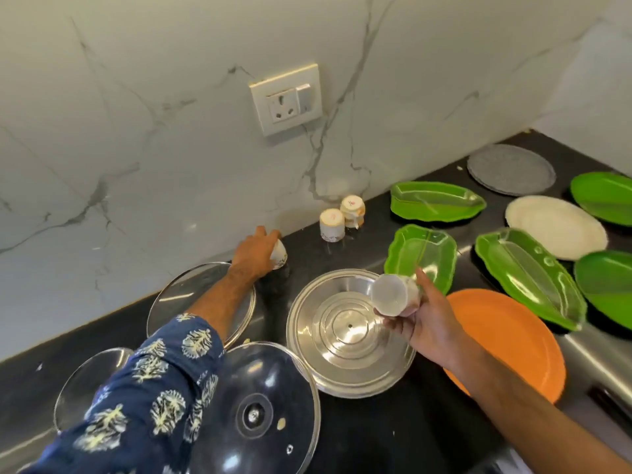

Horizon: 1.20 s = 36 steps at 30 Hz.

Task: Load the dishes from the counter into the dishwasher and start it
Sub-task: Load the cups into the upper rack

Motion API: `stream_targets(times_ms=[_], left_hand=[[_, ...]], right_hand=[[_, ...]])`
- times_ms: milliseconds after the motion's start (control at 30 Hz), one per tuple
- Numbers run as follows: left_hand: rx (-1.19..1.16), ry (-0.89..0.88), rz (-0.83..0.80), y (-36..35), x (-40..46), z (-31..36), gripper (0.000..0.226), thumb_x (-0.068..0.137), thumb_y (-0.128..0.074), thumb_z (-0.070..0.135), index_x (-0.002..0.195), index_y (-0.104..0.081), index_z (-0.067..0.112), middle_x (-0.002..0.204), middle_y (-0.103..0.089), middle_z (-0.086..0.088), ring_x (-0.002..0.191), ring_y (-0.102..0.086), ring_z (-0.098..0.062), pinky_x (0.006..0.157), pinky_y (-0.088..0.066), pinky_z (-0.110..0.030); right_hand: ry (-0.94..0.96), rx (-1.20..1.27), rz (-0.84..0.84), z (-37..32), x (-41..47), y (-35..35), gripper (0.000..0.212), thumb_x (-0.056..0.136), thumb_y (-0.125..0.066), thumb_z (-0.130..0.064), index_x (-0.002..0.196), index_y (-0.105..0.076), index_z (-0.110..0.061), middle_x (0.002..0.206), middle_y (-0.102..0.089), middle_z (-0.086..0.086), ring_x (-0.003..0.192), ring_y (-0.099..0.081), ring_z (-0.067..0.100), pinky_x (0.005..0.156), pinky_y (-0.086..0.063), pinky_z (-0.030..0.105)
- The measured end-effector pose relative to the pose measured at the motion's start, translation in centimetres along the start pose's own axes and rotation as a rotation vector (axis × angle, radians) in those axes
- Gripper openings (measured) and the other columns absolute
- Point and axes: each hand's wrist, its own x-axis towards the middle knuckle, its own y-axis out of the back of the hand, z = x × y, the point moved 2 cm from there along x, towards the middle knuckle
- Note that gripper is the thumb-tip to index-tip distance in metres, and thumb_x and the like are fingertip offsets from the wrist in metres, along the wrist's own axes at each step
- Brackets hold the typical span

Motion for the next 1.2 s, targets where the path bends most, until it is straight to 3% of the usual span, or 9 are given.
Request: stream_targets(times_ms=[100, 267, 367, 500, 633, 767, 967, 1033, 1200], left_hand=[[-0.098, -0.059, 0.106, 1.5, -1.6, 0.6, 0.065, 0.079, -0.078, 0.035, 0.133, -0.046, 0.019, 0.125, -0.045, -0.013, 0.096, -0.060, -0.034, 0.083, -0.054, -0.045], [-0.917, -0.076, 0.311, 4.7, -6.5, 5.6, 0.062, 0.073, -0.086, 0.027, 0.124, -0.051, 0.024, 0.124, -0.046, -0.004, 0.104, -0.054, -0.016, 0.085, -0.049, -0.028], [-1.411, -0.156, 0.105, 5.3, -10.7, 10.5, 0.053, 0.076, -0.083, 0.026, 0.117, -0.050, 0.032, 0.119, -0.058, 0.000, 0.110, -0.063, -0.020, 0.081, -0.060, -0.037], [-1.613, -0.284, -0.216, 4.5, -16.0, 18.7, 0.057, 0.080, -0.072, 0.017, 0.128, -0.043, 0.009, 0.123, -0.060, -0.012, 0.107, -0.068, -0.025, 0.078, -0.061, -0.045], [-1.582, -0.459, -0.528, 3.0, -21.6, 29.3, 0.069, 0.073, -0.076, 0.033, 0.130, -0.047, 0.009, 0.123, -0.062, -0.018, 0.101, -0.070, -0.035, 0.067, -0.061, -0.041], [-1.439, -0.623, -0.716, 1.2, -28.3, 39.3, 0.065, 0.073, -0.074, 0.040, 0.128, -0.050, 0.015, 0.115, -0.068, -0.008, 0.093, -0.071, -0.030, 0.062, -0.058, -0.038], [-1.169, -0.833, -0.898, -3.7, -41.3, 53.5, 0.065, 0.076, -0.075, 0.038, 0.132, -0.050, 0.015, 0.120, -0.065, -0.008, 0.103, -0.066, -0.023, 0.074, -0.059, -0.042], [-1.082, -0.885, -0.937, -5.8, -46.0, 58.0, 0.063, 0.074, -0.077, 0.033, 0.129, -0.051, 0.016, 0.115, -0.067, -0.005, 0.100, -0.067, -0.019, 0.073, -0.059, -0.038], [-0.800, -1.070, -1.078, -11.9, -57.0, 67.9, 0.058, 0.079, -0.082, 0.011, 0.128, -0.050, 0.012, 0.112, -0.065, -0.002, 0.096, -0.062, -0.013, 0.070, -0.055, -0.024]], right_hand=[[0.070, 0.002, 0.009, 1.5, -2.5, 0.2, 0.056, 0.097, -0.042, -0.055, 0.123, -0.060, -0.008, 0.101, -0.070, 0.018, 0.079, -0.068, 0.027, 0.061, -0.059, 0.035], [0.186, 0.067, 0.035, 3.5, -7.9, 1.0, 0.049, 0.090, -0.053, -0.039, 0.125, -0.059, -0.007, 0.111, -0.065, 0.019, 0.087, -0.066, 0.028, 0.073, -0.059, 0.038], [0.237, 0.140, 0.045, 4.3, -12.0, 2.4, 0.050, 0.080, -0.067, -0.027, 0.124, -0.059, -0.005, 0.115, -0.065, 0.017, 0.095, -0.067, 0.029, 0.078, -0.059, 0.039], [0.293, 0.182, 0.083, 5.2, -18.0, 6.0, 0.064, 0.067, -0.074, -0.019, 0.126, -0.056, -0.002, 0.113, -0.067, 0.017, 0.099, -0.067, 0.031, 0.081, -0.059, 0.044], [0.437, 0.191, 0.163, 6.9, -26.0, 11.6, 0.080, 0.069, -0.083, -0.021, 0.140, -0.048, -0.007, 0.122, -0.061, 0.018, 0.104, -0.064, 0.031, 0.084, -0.058, 0.043], [0.561, 0.206, 0.290, 10.3, -34.9, 17.9, 0.050, 0.092, -0.062, -0.025, 0.140, -0.052, -0.018, 0.126, -0.061, 0.011, 0.103, -0.063, 0.025, 0.080, -0.059, 0.035], [0.677, 0.413, 0.505, 18.6, -49.8, 29.0, 0.047, 0.086, -0.065, -0.021, 0.132, -0.057, -0.020, 0.116, -0.062, 0.010, 0.089, -0.063, 0.022, 0.071, -0.058, 0.031], [0.698, 0.528, 0.571, 22.2, -54.3, 32.9, 0.061, 0.075, -0.071, -0.019, 0.134, -0.056, -0.016, 0.115, -0.062, 0.012, 0.090, -0.064, 0.023, 0.072, -0.058, 0.031], [0.755, 0.701, 0.772, 31.2, -63.7, 41.7, 0.048, 0.078, -0.060, -0.010, 0.126, -0.055, -0.013, 0.110, -0.063, 0.011, 0.088, -0.067, 0.020, 0.065, -0.058, 0.030]])
